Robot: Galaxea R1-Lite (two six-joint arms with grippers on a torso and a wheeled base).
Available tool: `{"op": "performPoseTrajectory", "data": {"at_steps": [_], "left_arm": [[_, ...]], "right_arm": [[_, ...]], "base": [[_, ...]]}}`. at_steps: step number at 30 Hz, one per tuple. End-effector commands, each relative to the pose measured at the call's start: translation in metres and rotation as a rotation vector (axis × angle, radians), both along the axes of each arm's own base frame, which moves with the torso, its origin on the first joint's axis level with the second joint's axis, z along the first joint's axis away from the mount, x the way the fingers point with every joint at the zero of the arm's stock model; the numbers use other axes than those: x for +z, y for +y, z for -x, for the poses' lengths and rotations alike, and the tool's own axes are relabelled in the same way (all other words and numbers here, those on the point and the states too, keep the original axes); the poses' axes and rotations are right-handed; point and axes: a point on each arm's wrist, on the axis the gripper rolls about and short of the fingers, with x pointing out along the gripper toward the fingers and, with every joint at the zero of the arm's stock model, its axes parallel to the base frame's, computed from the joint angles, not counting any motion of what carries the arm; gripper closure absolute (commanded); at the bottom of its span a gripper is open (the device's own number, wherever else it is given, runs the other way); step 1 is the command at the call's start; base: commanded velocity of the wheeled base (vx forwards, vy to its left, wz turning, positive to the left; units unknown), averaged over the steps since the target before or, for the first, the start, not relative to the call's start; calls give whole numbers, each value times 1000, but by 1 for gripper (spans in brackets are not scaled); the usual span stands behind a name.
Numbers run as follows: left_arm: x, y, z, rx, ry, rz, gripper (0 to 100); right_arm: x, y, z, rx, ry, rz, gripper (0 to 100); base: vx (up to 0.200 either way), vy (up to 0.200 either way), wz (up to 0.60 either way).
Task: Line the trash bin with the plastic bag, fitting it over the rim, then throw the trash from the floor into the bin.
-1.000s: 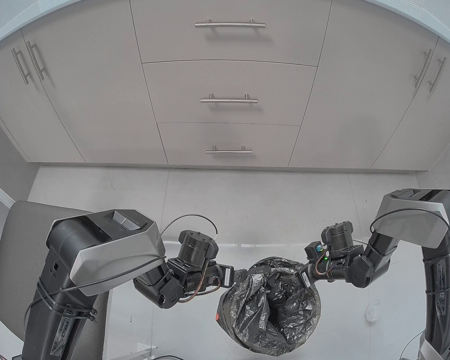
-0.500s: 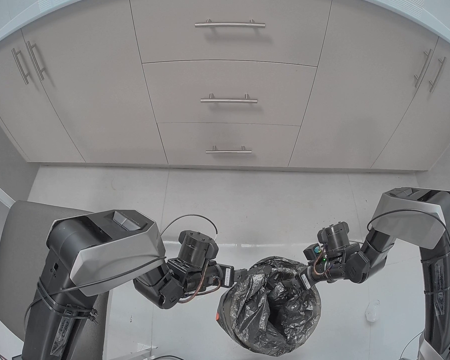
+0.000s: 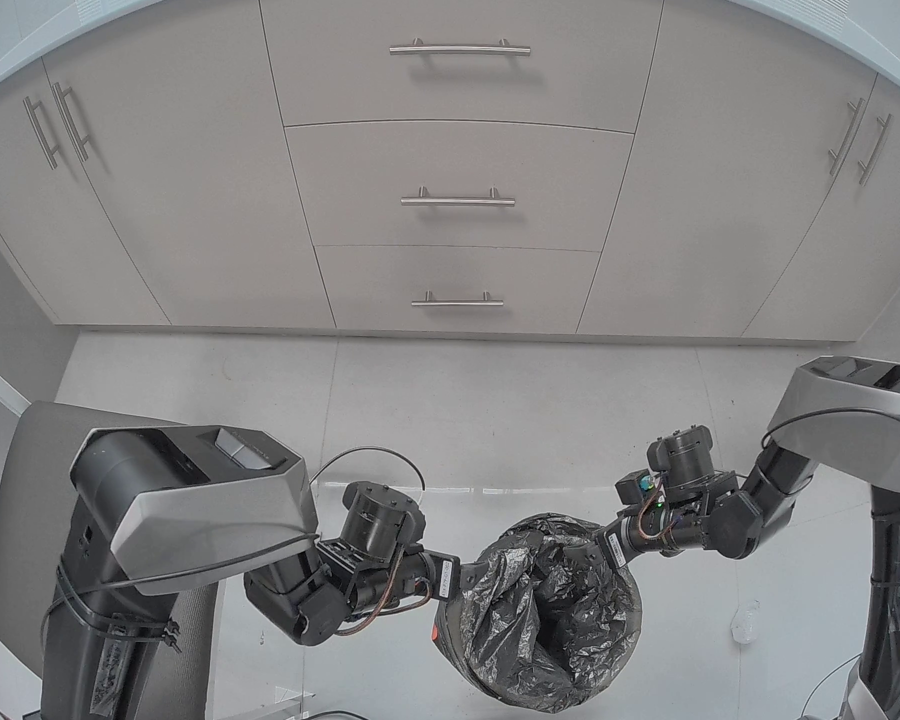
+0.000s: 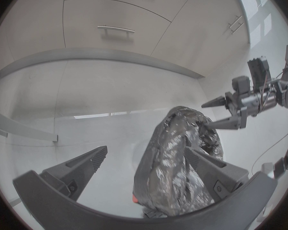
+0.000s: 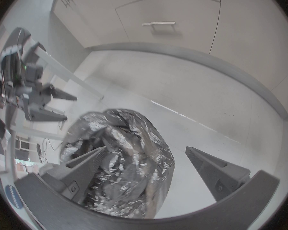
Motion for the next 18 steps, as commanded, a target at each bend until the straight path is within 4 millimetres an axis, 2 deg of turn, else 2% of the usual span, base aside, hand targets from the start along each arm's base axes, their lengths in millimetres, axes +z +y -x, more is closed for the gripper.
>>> {"op": "performPoseTrajectory", "data": {"at_steps": [1,2,4,5,9,12,16,18], "left_arm": [[28,10,43,-46,5,-3,0],[25,17,52,-40,22,-19,0],[24,20,55,-34,27,-25,0],[21,32,65,6,26,-18,0],[12,47,78,45,16,31,0],[-2,46,77,40,-26,55,0],[-4,44,79,29,-42,62,0],[-3,45,81,29,-39,61,0]], "right_arm": [[67,-3,35,-22,-65,-125,0],[73,-6,40,-36,-68,-139,0],[76,-7,43,-46,-67,-147,0],[77,-13,48,-94,-60,-183,0],[80,-24,41,-165,-119,-262,0],[79,-28,37,-180,-142,-273,0],[70,-28,33,-182,-119,-268,0],[61,-27,30,-182,-102,-260,0]], "base": [[0,0,0],[0,0,0],[0,0,0],[0,0,0],[0,0,0],[0,0,0],[0,0,0],[-200,0,0]]}}
